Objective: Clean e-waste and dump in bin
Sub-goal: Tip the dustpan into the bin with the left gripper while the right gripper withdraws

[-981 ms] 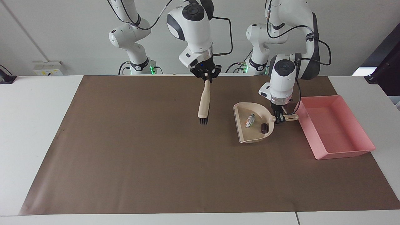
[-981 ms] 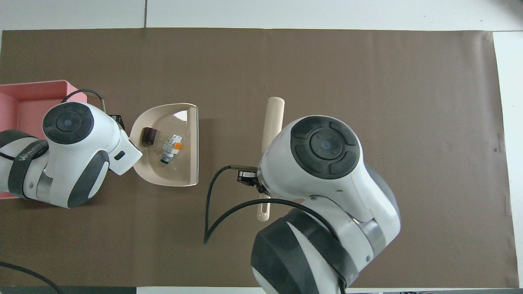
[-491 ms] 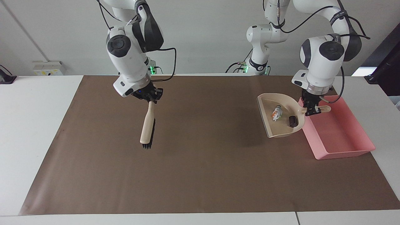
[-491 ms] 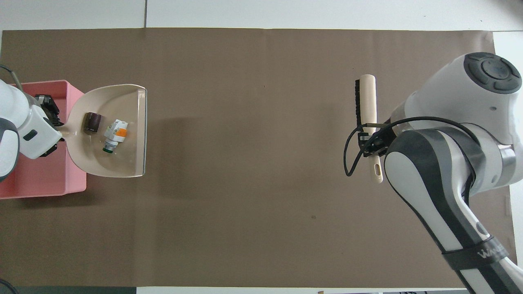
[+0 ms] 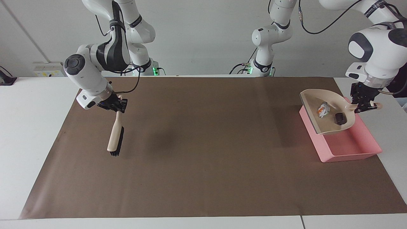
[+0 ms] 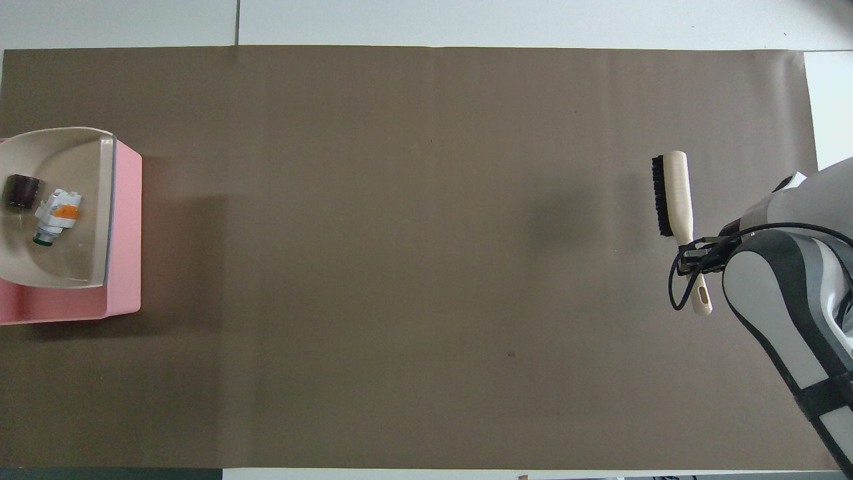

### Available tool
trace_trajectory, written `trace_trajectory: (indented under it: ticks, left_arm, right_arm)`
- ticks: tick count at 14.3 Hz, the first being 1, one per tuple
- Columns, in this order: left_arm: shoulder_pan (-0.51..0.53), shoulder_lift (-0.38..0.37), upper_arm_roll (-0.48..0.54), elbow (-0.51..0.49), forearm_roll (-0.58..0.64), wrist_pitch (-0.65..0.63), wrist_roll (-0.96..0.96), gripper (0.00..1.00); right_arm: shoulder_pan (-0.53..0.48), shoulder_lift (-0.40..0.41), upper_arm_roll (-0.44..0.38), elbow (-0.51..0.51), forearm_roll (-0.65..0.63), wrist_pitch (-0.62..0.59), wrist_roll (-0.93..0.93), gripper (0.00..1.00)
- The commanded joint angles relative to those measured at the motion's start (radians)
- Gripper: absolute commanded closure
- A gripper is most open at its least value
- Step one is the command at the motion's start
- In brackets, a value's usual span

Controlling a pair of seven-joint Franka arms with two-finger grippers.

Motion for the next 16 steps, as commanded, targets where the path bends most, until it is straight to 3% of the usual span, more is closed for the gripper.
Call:
trace_trajectory:
  ticks: [1,4,5,6,9,13,16]
  left_arm:
    - [0.021,0.040,0.017,0.043,0.066,0.055,0.021,0.97]
    - [0.024,0.066,0.023,0.040,0.322,0.144,0.004,0.97]
    - [0.030,0.074,0.023,0.040,0.355,0.161,-0.011,0.98]
    - [0.030,0.077,0.023,0.032,0.393,0.161,-0.055,1.00]
    - [-0.016,0.062,0.022,-0.047,0.661,0.155,-0.236,1.00]
    - [-0.037,0.017,0.020,-0.163,0.838,0.147,-0.436,1.00]
    - [-0.105,0.013,0.020,-0.157,0.930,0.026,-0.479,1.00]
  right_arm:
    - [-0.045,-0.049,0.018,-0.105,-0.011,0.102,-0.050,1.00]
    - [-0.047,-0.049,0.018,-0.156,-0.011,0.167,-0.056,1.00]
    - [-0.048,-0.049,0.016,-0.159,-0.011,0.167,-0.067,1.00]
    - [-0.056,-0.050,0.018,-0.165,-0.011,0.169,-0.090,1.00]
    - [-0.076,-0.063,0.016,-0.199,-0.011,0.192,-0.118,1.00]
    - [-0.077,-0.055,0.016,-0.200,-0.011,0.192,-0.098,0.99]
    - [-0.077,-0.055,0.016,-0.200,-0.013,0.190,-0.078,0.99]
